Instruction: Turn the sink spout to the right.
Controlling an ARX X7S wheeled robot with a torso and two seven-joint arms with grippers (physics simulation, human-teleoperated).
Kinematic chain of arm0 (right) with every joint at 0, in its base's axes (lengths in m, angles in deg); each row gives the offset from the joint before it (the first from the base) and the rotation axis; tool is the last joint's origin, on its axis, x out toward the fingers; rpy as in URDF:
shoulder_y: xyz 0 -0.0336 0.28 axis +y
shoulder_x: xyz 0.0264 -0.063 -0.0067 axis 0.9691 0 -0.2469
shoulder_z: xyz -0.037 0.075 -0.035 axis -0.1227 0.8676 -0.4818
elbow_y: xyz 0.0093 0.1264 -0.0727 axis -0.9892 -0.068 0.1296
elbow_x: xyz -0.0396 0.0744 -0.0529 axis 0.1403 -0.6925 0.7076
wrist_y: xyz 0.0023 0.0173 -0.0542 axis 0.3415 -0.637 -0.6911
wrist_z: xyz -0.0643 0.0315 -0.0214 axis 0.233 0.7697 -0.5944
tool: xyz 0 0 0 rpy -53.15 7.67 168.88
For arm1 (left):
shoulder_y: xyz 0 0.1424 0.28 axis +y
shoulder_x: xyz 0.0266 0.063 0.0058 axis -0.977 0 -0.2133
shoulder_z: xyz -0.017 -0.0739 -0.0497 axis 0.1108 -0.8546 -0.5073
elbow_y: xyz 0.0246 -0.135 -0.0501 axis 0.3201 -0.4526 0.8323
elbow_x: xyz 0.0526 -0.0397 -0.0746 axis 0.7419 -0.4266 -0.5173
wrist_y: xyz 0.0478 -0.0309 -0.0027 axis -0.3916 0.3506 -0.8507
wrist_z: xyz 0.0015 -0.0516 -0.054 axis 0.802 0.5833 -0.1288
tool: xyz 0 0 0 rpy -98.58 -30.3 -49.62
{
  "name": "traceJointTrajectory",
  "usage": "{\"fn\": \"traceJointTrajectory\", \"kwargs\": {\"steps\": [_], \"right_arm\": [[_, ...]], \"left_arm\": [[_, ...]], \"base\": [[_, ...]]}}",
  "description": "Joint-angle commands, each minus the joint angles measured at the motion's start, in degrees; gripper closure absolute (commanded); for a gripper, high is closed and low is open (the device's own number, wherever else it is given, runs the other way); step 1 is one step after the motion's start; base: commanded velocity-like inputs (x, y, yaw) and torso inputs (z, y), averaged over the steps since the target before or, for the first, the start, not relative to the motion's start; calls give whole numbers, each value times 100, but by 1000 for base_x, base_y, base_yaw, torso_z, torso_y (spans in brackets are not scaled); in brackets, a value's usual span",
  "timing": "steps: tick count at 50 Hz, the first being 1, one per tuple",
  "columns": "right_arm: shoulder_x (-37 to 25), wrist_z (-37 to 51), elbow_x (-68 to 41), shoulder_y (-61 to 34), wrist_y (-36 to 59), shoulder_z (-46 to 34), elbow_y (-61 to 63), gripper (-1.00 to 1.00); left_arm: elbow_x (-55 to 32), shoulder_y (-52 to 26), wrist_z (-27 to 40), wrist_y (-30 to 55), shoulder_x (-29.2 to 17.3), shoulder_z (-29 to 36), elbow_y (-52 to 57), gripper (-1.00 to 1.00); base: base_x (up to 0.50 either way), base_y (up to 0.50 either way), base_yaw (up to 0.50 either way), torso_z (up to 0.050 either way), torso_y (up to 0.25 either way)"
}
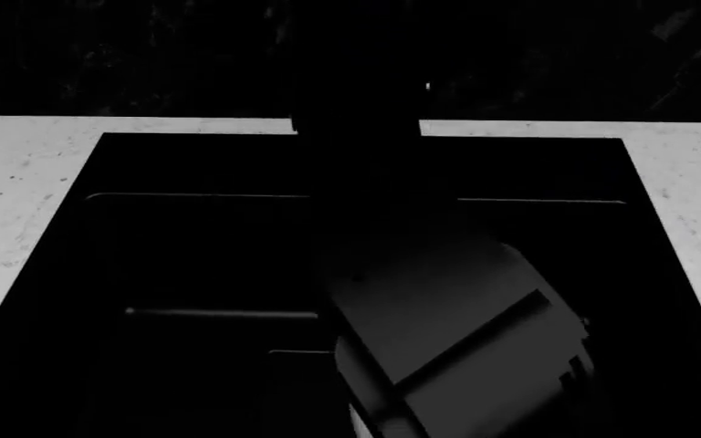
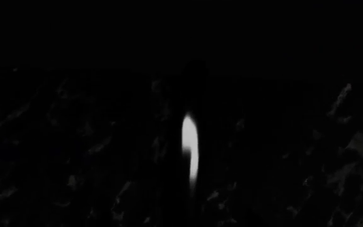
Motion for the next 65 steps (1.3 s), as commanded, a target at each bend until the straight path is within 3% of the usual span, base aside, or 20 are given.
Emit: {"fn": "traceJointTrajectory", "kwargs": {"steps": [1, 26, 65], "right_arm": [[64, -174, 89, -316, -457, -149, -658, -100], [201, -513, 213, -896, -1540, -358, -2396, -100], [-54, -335, 43, -1050, -1942, -354, -3082, -100]], "left_arm": [[73, 21, -23, -62, -17, 79, -48, -100], [40, 1, -8, -91, -51, 122, -73, -100], [10, -5, 8, -168, -88, 182, -145, -100]], "base": [[0, 0, 0, 0, 0], [0, 0, 0, 0, 0], [0, 0, 0, 0, 0]]}}
